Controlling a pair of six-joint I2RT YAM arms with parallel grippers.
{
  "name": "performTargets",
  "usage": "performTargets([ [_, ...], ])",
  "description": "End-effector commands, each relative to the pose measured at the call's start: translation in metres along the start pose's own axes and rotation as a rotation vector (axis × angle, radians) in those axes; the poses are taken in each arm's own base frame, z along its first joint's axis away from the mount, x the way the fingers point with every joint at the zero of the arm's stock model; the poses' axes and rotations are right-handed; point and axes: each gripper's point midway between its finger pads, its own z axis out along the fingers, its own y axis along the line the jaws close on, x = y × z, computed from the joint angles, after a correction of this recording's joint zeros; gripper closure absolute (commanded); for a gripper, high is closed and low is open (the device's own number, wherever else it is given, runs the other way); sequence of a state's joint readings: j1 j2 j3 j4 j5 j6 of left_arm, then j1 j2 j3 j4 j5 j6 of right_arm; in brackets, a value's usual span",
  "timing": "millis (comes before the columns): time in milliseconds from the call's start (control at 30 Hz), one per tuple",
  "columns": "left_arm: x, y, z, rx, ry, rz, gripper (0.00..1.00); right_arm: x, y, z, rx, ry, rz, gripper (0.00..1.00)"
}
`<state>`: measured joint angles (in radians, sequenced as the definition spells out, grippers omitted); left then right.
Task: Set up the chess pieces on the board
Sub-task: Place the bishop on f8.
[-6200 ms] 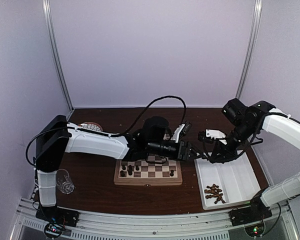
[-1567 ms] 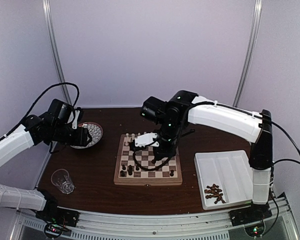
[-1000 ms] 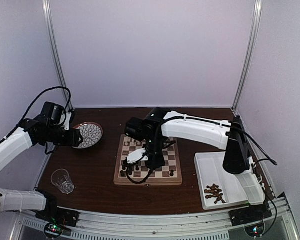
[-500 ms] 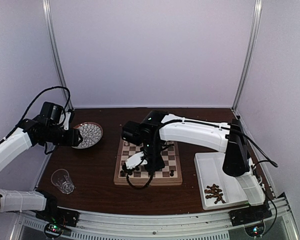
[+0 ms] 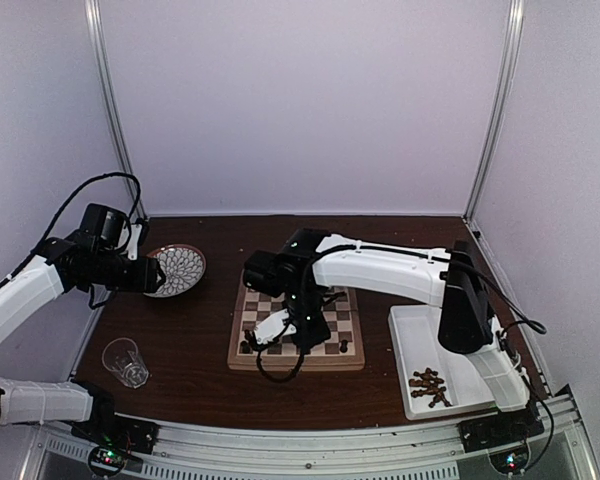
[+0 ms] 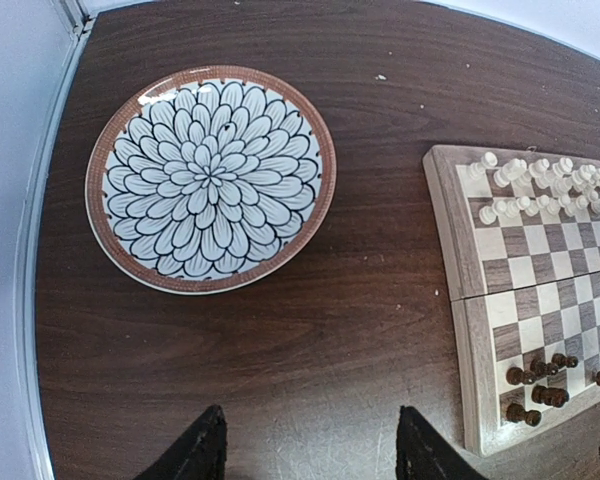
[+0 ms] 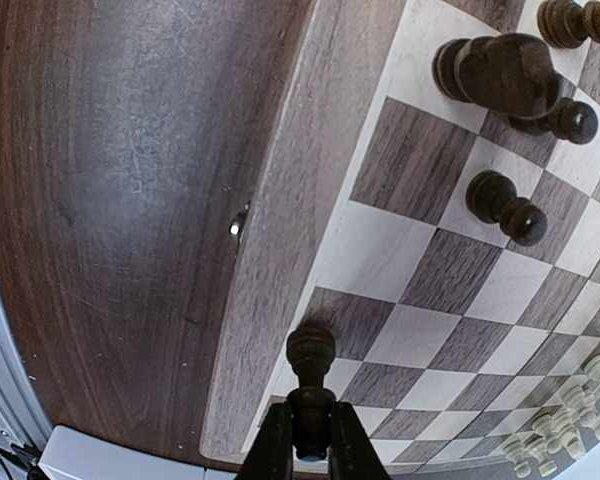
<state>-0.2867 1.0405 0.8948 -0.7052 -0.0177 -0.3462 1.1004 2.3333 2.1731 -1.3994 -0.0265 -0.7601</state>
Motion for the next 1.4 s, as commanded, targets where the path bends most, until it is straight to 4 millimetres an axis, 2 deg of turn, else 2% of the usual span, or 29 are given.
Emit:
performTargets([
  [0, -0.008, 0.000, -0.003, 0.014, -0.037, 0.003, 0.42, -0.001, 0.000, -0.002, 0.006, 0.011, -0.013, 0.95],
  [767, -0.007, -0.001, -0.002, 0.018, -0.038, 0.002, 0.42, -0.003, -0.011, 0.009, 0.038, 0.029, 0.003, 0.93],
  [833, -0.006, -0.006, -0.002, 0.046, -0.032, 0.003, 0.42, -0.004, -0.012, 0.008, 0.044, 0.029, 0.005, 0.93],
  [1100, -0.006, -0.008, -0.002, 0.056, -0.030, 0.005, 0.42, -0.003, -0.015, 0.006, 0.065, 0.031, 0.011, 0.80],
  [1367, -0.006, -0.008, -0.001, 0.060, -0.027, 0.004, 0.42, -0.006, -0.013, -0.001, 0.057, 0.003, 0.022, 0.78],
])
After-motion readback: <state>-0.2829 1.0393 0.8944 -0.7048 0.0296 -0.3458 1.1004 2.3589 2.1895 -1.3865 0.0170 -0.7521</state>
